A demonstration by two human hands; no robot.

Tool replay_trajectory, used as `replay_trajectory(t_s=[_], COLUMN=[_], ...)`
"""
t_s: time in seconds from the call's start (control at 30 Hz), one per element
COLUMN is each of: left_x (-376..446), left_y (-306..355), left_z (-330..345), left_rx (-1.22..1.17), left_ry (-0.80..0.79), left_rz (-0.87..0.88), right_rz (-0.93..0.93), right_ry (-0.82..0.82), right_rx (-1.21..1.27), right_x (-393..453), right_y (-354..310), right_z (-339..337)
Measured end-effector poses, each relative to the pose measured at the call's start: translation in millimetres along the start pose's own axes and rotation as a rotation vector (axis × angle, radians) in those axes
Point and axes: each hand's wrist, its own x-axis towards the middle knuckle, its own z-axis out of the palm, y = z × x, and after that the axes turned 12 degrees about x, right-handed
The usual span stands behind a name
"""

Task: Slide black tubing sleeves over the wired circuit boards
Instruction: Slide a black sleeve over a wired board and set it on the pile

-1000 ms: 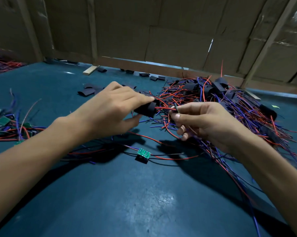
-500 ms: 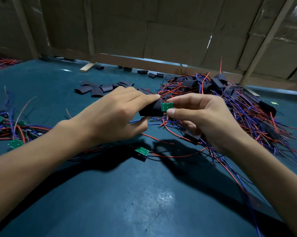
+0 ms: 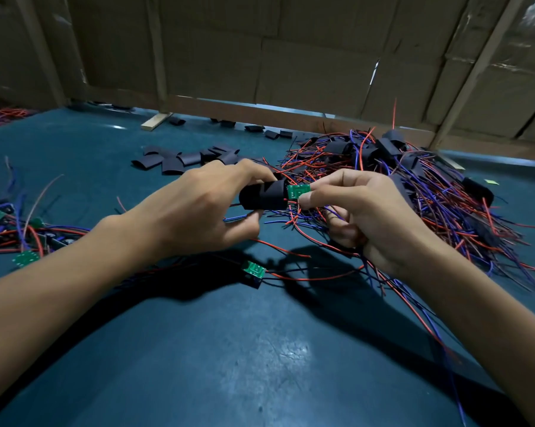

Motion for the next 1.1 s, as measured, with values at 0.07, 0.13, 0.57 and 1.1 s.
replay_trajectory(t_s=[0.07, 0.13, 0.57, 1.1], left_x=[-0.3, -0.5, 6.8, 3.0], left_y=[0.3, 0.6, 6.2, 5.7], left_z=[0.0, 1.1, 0.0, 2.1], left_rx=[-0.003, -0.010, 0.152, -0.325], left_ry=[-0.016, -0.033, 0.000, -0.138], left_rz=[0.008, 0.014, 0.082, -0.126], right_rz=[-0.049, -0.136, -0.518, -0.796], right_ry=[-0.028, -0.055, -0.074, 0.361], right_rx=[-0.028, -0.082, -0.464, -0.402], right_x=[-1.5, -3.3, -8.3, -1.1], right_y=[1.5, 4.2, 18.3, -14.4], right_z=[1.5, 3.6, 4.3, -13.6])
